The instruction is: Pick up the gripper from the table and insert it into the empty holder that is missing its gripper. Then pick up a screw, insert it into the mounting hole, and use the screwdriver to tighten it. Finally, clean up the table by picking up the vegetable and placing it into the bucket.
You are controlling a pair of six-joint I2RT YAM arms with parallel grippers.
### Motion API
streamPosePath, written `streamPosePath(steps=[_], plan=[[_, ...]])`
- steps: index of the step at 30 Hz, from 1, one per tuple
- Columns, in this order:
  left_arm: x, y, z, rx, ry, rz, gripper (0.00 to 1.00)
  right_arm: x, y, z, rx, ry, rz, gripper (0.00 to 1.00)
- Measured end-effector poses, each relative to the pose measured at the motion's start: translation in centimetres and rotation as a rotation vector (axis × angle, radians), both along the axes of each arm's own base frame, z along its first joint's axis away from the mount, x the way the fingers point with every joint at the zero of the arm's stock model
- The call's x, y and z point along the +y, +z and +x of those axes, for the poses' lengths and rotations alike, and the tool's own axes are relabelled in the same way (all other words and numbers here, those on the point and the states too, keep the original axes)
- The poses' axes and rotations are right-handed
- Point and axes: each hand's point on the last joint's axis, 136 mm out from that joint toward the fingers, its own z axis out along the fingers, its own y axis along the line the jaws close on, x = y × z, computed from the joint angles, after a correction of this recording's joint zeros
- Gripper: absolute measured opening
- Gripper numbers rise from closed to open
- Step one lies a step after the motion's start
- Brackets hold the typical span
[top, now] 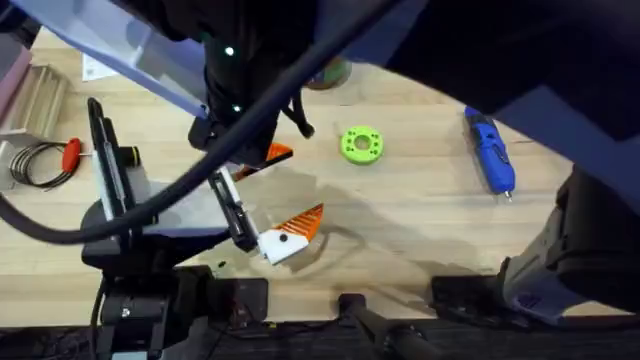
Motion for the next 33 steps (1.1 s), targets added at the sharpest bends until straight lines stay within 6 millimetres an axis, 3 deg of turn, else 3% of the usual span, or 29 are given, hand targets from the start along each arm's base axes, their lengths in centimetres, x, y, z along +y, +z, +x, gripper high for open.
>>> streamPosePath(steps=[33], plan=[[0.0,0.01,0.0,-0.001,0.0,0.0,0.985,-0.01,0.03,0.19,-0.002,-0.004,0.003,0.006]])
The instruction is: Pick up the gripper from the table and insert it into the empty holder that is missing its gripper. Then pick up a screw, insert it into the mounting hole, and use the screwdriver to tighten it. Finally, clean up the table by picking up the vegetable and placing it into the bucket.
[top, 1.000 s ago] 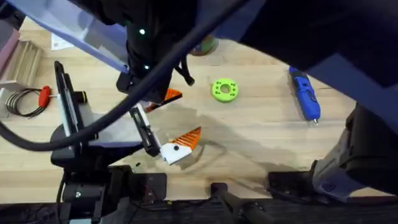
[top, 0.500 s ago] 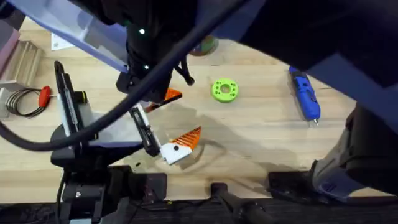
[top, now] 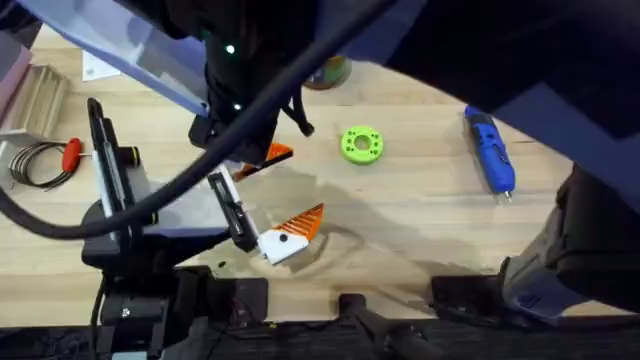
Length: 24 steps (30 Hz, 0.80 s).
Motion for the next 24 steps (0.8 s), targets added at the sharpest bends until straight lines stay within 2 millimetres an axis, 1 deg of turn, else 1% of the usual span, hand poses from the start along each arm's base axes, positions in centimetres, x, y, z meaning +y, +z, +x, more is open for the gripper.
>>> streamPosePath(steps=[14,20,24], plan=[[0.0,0.0,0.0,0.0,0.0,0.0,0.985,0.0,-0.1,0.0,0.002,0.0,-0.004,0.006],[0.0,0.0,0.0,0.0,0.0,0.0,0.985,0.2,-0.9,0.1,0.01,0.0,-0.018,0.006],[0.0,0.0,0.0,0.0,0.0,0.0,0.985,0.3,-1.1,0.2,0.011,0.0,-0.02,0.006]])
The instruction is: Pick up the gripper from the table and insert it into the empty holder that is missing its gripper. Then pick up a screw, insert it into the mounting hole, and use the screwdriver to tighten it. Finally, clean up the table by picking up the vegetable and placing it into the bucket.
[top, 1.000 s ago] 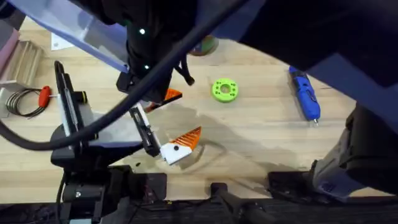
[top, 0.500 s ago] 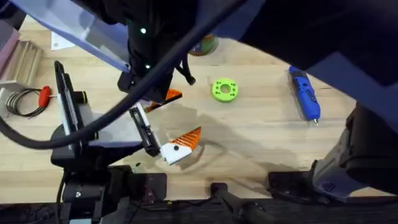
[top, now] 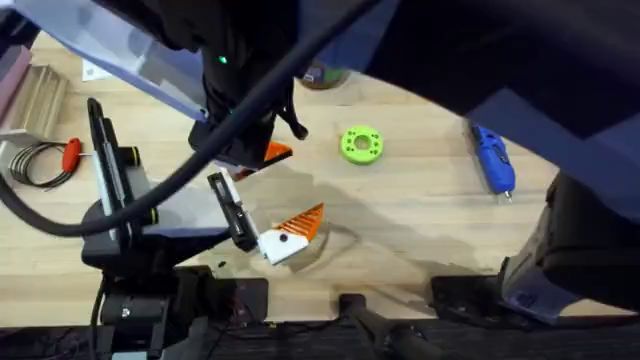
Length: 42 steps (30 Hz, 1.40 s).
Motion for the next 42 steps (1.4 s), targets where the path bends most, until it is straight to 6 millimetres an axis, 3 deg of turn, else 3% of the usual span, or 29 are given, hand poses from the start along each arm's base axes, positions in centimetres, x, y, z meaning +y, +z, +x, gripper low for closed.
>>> streamPosePath(steps=[17,18,23,24,35,42], plan=[[0.0,0.0,0.0,0.0,0.0,0.0,0.985,0.0,0.0,0.0,0.0,0.0,0.0,0.021],[0.0,0.0,0.0,0.0,0.0,0.0,0.985,0.0,0.0,0.0,0.001,0.0,0.001,0.131],[0.0,0.0,0.0,0.001,0.001,0.0,0.985,-0.4,0.0,0.6,-0.014,-0.01,-0.009,0.863],[0.0,0.0,0.0,0.001,0.0,0.0,0.985,-0.5,0.1,0.9,-0.02,-0.015,-0.009,0.93],[0.0,0.0,0.0,0.0,-0.002,0.0,0.985,-2.1,0.5,3.2,0.027,-0.183,0.019,0.956],[0.0,0.0,0.0,0.0,-0.003,0.0,0.985,-5.6,4.3,5.9,0.013,-0.347,0.114,0.956]])
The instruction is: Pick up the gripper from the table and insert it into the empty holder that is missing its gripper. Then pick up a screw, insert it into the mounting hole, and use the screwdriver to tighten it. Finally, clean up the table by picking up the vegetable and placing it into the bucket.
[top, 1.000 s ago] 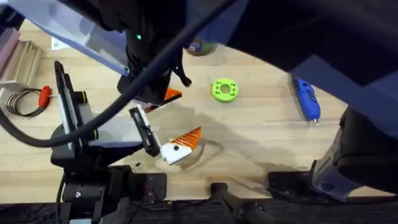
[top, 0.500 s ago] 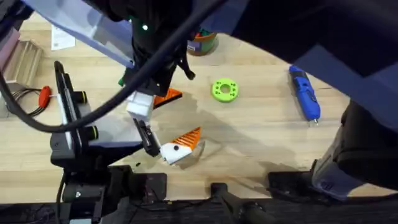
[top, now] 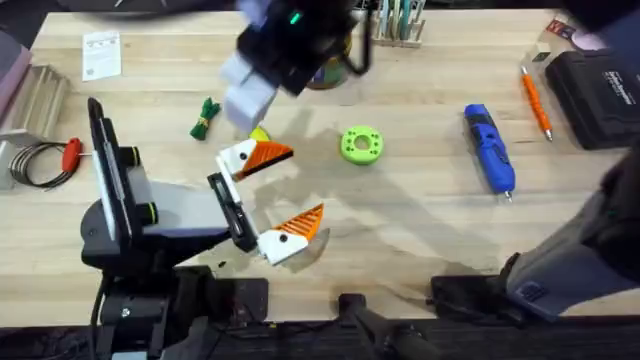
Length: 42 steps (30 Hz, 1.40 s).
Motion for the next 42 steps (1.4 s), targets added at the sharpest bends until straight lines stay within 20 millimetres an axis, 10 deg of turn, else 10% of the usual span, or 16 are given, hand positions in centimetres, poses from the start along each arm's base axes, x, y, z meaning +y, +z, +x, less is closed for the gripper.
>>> streamPosePath(steps=[8,29,42], plan=[[0.0,0.0,0.0,0.0,0.0,0.0,0.985,-3.8,0.7,1.5,0.005,-0.119,0.106,0.956],[0.0,0.0,0.0,0.0,0.0,0.0,0.985,-22.9,-1.6,0.5,0.019,-0.663,0.145,0.956],[0.0,0.0,0.0,0.0,0.0,0.0,0.987,-27.7,-3.7,-0.2,0.026,-0.838,0.145,0.956]])
